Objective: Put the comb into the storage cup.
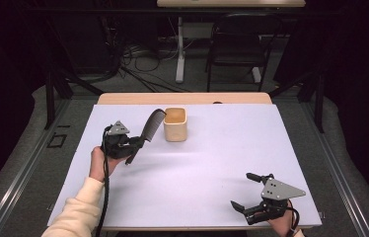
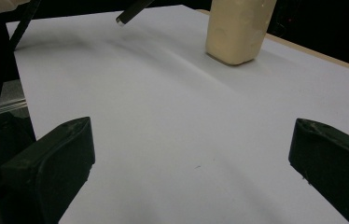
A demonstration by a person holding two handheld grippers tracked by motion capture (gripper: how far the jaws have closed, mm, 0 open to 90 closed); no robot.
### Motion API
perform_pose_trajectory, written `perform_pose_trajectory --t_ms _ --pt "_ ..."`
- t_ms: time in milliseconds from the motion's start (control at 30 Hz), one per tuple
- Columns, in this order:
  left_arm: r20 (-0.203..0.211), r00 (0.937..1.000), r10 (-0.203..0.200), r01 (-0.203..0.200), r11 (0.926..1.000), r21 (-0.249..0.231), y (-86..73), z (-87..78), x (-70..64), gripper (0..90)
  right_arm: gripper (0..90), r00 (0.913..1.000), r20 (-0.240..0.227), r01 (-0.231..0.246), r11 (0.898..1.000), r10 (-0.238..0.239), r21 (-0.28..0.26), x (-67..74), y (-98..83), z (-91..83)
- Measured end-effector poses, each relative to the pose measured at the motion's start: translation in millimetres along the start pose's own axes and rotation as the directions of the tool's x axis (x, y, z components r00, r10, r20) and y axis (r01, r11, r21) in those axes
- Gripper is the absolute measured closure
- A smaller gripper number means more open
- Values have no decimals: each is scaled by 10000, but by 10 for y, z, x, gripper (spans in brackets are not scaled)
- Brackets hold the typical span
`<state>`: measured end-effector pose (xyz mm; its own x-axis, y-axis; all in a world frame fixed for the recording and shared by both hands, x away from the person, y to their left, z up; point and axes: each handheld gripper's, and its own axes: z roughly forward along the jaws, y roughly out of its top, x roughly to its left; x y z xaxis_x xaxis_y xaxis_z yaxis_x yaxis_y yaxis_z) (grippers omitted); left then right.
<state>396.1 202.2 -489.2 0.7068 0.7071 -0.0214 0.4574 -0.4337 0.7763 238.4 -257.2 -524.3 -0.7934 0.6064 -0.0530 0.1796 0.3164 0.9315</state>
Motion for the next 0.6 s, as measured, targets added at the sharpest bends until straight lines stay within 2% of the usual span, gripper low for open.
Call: perform_pose_trajectory --t_ms 367,600 --pt "-165 9998 122 -124 9998 -160 93 -4 3 723 0 10000 2 -12 10000 12 -3 1 0 0" --pt "-165 9998 66 -70 9996 -259 132 12 5 723 0 10000 -2 -36 10000 36 -2 3 0 -1"
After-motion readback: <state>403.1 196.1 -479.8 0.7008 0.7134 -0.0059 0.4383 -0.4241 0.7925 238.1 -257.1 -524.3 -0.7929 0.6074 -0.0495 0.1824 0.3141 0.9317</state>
